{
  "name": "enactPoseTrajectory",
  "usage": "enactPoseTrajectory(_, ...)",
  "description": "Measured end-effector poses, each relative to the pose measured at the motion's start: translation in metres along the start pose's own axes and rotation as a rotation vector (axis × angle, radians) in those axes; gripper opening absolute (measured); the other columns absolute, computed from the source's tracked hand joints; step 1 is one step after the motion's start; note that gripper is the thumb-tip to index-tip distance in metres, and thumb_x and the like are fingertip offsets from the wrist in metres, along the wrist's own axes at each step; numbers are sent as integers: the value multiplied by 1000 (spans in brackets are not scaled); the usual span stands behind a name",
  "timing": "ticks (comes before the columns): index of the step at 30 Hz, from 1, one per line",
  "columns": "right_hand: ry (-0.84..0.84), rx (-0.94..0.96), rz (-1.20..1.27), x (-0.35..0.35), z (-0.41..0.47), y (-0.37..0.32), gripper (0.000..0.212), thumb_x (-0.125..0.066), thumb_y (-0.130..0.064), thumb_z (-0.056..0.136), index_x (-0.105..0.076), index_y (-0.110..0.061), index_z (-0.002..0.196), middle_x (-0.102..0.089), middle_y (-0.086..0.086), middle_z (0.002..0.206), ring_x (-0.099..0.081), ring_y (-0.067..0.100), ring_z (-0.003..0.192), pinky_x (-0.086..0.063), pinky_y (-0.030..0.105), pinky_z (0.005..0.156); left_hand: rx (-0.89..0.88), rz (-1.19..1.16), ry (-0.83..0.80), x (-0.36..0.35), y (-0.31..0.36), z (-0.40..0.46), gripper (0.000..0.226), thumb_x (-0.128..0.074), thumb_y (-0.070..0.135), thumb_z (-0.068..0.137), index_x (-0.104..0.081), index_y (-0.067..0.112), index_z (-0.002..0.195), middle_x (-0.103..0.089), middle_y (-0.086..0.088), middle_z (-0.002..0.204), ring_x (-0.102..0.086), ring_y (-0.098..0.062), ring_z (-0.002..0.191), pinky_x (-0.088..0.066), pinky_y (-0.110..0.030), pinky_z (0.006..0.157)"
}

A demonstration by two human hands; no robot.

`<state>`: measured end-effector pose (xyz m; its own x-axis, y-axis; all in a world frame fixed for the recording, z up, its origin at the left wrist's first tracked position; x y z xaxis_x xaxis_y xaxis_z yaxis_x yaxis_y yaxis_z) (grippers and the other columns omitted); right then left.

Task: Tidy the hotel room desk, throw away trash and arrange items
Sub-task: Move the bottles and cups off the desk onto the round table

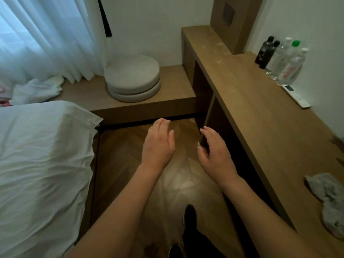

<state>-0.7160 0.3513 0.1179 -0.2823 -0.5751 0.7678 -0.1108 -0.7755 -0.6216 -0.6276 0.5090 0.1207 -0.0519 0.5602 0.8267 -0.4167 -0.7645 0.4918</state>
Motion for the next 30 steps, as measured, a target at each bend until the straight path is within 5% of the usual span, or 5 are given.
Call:
enactPoseTrajectory(15,-21,63,56,-42,284,-6,54,-59,-22,97,-40,-22,148,-37,-5,154,-29,10,145,-33,41,118,66,83,74,-5,-72,263,38,-50,24,103,-54,10,139,-54,-5,140,-50,-17,131,-39,-30,112)
enactPoseTrajectory(30,-3,2,-8,-109,548,-24,55,-57,-23,97,-38,-24,149,-35,-7,155,-27,6,144,-24,32,120,26,-8,18,-36,-180,528,39,-47,24,105,-50,12,142,-48,-5,144,-47,-18,131,-35,-25,106)
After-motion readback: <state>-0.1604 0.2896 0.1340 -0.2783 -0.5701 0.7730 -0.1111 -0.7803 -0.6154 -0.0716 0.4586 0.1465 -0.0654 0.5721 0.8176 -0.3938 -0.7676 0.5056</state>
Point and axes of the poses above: each hand's wrist, its own z-axis towards the middle knuckle, its own x-axis out of the back of the hand, y = z × x, the point moved 6 cm from there along z, towards the middle knuckle
